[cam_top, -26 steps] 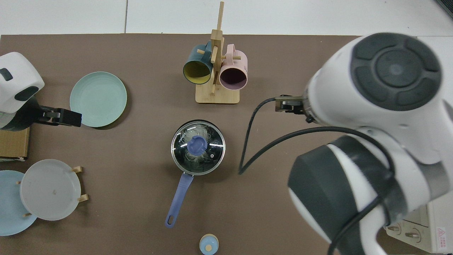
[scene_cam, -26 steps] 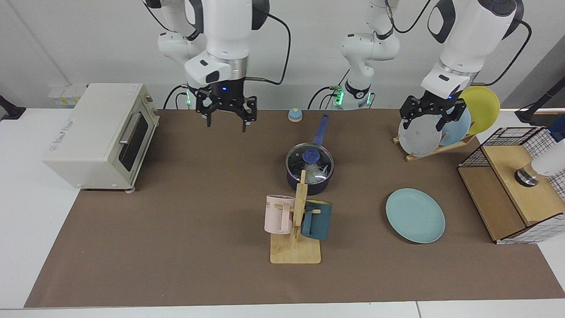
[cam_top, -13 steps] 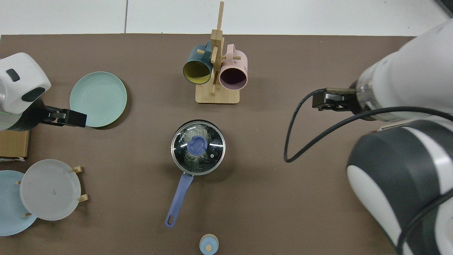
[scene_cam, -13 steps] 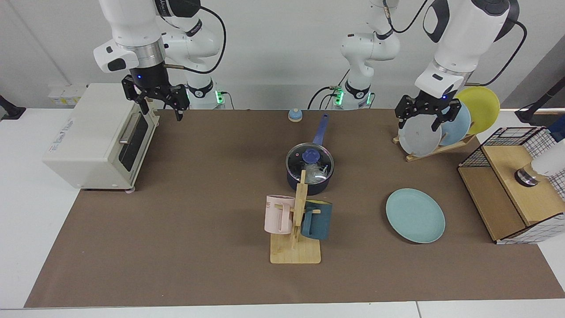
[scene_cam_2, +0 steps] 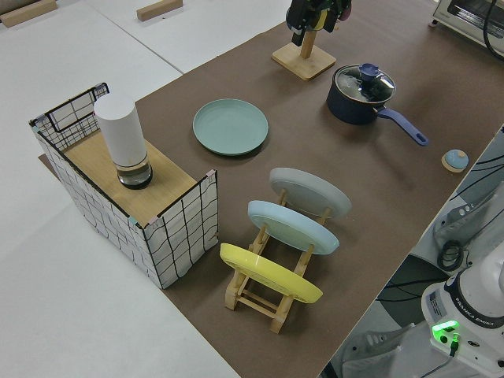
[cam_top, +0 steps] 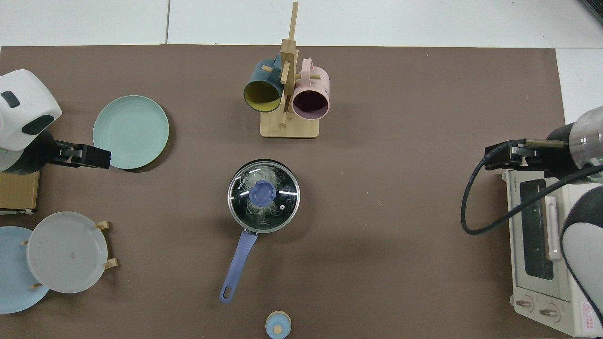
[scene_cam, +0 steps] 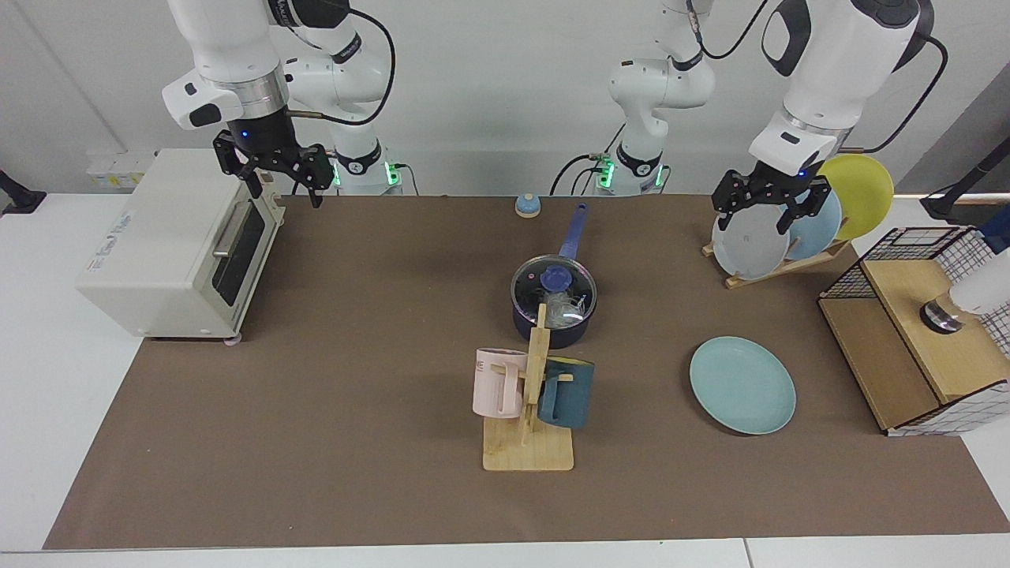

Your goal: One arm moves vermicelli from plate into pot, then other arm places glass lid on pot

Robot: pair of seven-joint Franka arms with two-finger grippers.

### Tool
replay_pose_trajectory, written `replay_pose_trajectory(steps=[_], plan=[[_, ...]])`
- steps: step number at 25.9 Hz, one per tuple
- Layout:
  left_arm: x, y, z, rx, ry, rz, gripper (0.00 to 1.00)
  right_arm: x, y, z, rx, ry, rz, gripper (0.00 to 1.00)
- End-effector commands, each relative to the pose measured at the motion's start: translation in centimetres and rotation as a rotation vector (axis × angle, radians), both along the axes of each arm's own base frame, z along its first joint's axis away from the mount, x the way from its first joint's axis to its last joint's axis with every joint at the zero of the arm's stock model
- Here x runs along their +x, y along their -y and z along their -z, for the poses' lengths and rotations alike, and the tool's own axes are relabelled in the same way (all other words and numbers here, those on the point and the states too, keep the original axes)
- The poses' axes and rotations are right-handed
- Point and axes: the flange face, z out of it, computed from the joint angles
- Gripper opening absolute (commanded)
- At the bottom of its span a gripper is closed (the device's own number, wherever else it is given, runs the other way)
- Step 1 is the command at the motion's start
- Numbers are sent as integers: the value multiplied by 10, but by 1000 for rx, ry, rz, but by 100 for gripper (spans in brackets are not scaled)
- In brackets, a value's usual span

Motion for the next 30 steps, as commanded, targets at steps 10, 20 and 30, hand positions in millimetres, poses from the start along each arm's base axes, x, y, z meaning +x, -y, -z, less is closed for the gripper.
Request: replay_pose_trajectory(steps=[10, 20, 30], plan=[[-5, -3, -3, -3, -9, -3, 100, -1, 5, 0, 106, 3, -4, 99], [-5, -3, -3, -3, -9, -3, 100, -5, 4, 1, 88, -11, -14, 99], [-5, -3, -3, -3, -9, -5, 100, -5, 4, 1, 80, -11, -20, 99]])
